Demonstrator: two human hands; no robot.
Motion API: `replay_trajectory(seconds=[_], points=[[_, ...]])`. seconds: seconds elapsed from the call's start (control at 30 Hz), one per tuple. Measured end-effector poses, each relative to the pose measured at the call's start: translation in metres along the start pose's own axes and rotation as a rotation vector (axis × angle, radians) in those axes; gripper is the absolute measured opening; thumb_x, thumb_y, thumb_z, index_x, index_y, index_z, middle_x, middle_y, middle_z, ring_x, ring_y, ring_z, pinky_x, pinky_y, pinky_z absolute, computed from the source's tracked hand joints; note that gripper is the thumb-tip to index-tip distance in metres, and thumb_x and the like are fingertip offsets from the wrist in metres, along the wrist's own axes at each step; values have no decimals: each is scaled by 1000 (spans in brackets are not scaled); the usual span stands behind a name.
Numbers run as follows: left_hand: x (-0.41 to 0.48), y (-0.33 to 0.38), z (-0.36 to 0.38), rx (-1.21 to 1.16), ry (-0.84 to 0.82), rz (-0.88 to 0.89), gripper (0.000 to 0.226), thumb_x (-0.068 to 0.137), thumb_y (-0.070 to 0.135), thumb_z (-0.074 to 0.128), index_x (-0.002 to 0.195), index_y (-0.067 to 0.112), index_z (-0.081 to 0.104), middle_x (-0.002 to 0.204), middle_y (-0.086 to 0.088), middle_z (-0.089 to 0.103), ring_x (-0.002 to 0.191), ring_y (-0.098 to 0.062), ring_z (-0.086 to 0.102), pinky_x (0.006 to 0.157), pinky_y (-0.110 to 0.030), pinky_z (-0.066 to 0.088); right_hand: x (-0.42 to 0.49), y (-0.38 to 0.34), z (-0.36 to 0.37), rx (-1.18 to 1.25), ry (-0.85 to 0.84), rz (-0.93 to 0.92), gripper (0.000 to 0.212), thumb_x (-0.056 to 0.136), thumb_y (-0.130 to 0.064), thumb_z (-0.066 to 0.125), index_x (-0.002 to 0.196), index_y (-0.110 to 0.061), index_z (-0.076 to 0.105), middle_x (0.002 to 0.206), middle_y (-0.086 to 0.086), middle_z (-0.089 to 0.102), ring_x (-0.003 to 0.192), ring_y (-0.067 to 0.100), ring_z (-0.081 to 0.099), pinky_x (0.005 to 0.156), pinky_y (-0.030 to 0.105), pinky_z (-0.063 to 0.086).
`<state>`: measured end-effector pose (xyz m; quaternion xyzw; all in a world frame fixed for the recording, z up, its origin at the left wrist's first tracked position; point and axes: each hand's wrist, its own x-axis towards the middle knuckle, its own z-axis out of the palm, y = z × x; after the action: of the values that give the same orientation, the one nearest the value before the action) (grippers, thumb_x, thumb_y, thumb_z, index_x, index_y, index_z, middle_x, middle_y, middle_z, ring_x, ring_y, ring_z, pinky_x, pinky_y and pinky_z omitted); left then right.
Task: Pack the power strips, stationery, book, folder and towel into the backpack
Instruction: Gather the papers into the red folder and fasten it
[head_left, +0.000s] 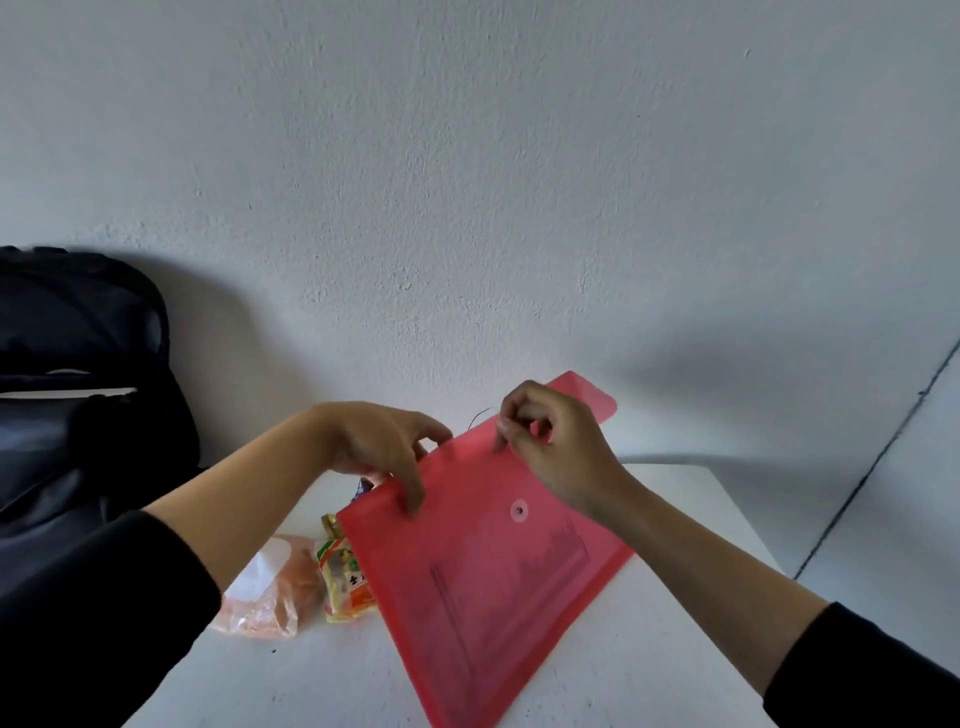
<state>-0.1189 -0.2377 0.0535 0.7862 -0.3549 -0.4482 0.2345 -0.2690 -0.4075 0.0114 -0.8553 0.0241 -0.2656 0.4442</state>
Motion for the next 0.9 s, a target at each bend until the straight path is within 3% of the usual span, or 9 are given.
replay_trajectory(seconds=[0.2,0.3,0.4,0.47,0.57,0.67,0.73,0.9], points=[[21,5,33,-351,-23,-31,33,94,16,74,125,8,70,120,-11,76,107,-24,74,97,-40,59,-9,16,8,160,-110,153,14,96,5,60,93,-9,62,75,-5,72,73,8,63,75,22,48],[25,0,42,-455,7,21,44,90,-1,74,130,14,66,121,-13,75,104,-27,74,97,-47,59,-11,13,5,254,-80,169,10,97,3,60,102,-4,64,77,2,73,69,19,60,69,26,49],[18,-6,42,-550,122,39,70,82,-14,74,132,31,57,117,-11,76,100,-30,75,88,-51,61,-7,10,-7,348,84,167,15,97,0,63,111,-5,64,85,9,77,79,17,70,75,19,51],[10,-7,36,-608,158,39,78,77,-18,75,133,34,55,117,-13,75,101,-36,75,87,-55,61,-3,9,-17,422,167,175,17,97,1,63,113,-3,61,88,13,78,74,17,66,71,23,51],[0,-4,25,-665,167,72,68,75,-19,74,131,18,64,114,-20,75,98,-41,74,94,-63,55,5,5,-24,556,201,187,19,96,6,61,114,4,56,91,21,76,73,24,69,64,29,51],[-8,-1,25,-689,189,120,70,71,-6,86,135,10,62,120,-22,73,108,-43,71,97,-60,56,13,-9,-25,810,162,195,19,97,9,57,112,-2,56,91,25,72,81,34,73,67,33,56],[-14,5,29,-734,216,203,46,80,0,81,124,7,71,117,-22,74,108,-40,72,97,-53,57,18,-17,-27,932,161,199,18,96,9,55,104,-6,59,88,21,69,83,35,74,70,34,58],[-27,6,27,-853,366,396,46,78,0,74,123,9,71,114,-20,76,92,-31,77,81,-43,64,25,-22,-32,871,250,65,21,94,14,52,88,5,70,78,19,64,79,33,72,79,37,59]])
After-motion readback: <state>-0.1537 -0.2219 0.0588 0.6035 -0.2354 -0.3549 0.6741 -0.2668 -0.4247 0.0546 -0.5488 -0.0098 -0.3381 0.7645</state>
